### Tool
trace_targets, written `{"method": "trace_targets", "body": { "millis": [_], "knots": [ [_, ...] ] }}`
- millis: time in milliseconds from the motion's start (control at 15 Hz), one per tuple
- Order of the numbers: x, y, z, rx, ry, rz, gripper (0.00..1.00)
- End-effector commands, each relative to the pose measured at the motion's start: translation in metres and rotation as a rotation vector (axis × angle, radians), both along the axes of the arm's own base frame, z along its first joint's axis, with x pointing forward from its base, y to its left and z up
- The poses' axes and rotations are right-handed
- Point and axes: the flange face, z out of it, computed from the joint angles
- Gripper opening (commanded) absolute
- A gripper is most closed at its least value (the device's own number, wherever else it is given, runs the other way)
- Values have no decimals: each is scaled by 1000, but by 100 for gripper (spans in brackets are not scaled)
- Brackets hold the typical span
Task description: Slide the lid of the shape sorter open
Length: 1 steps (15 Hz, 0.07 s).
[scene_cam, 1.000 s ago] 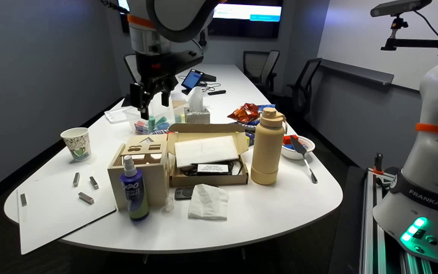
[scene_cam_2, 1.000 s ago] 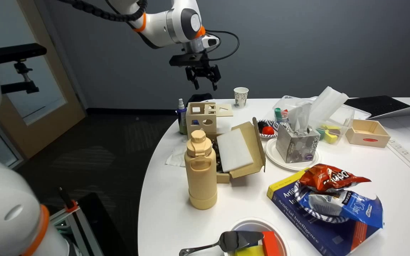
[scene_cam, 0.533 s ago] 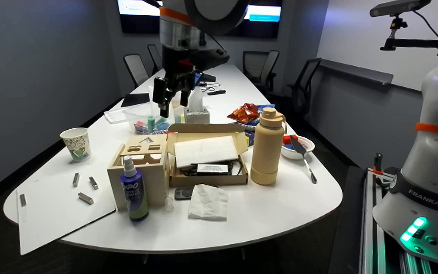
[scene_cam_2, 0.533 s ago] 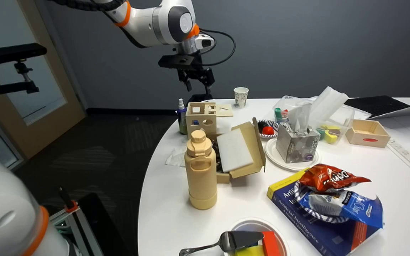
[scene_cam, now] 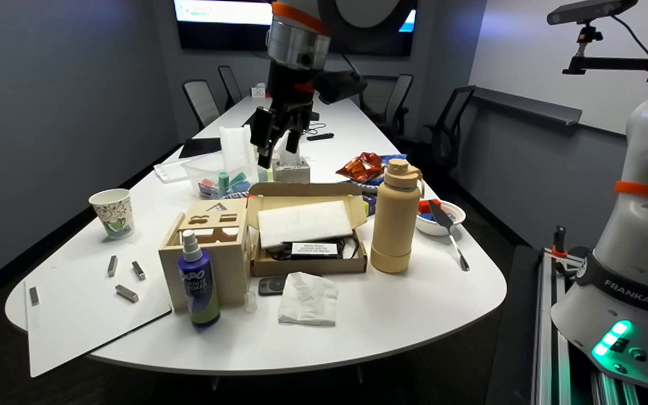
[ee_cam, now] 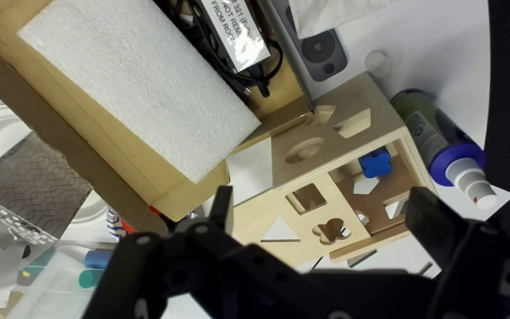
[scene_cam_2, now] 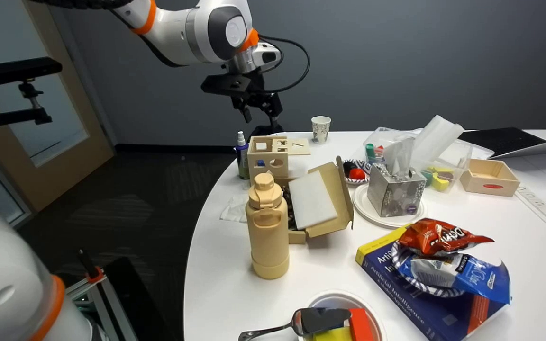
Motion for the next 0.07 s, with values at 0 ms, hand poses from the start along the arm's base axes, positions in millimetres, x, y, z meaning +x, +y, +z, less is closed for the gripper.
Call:
{"method": "trace_targets", "body": {
  "millis": [0],
  "knots": [
    [-14, -16, 4, 27, -4, -22, 100]
  ]
}}
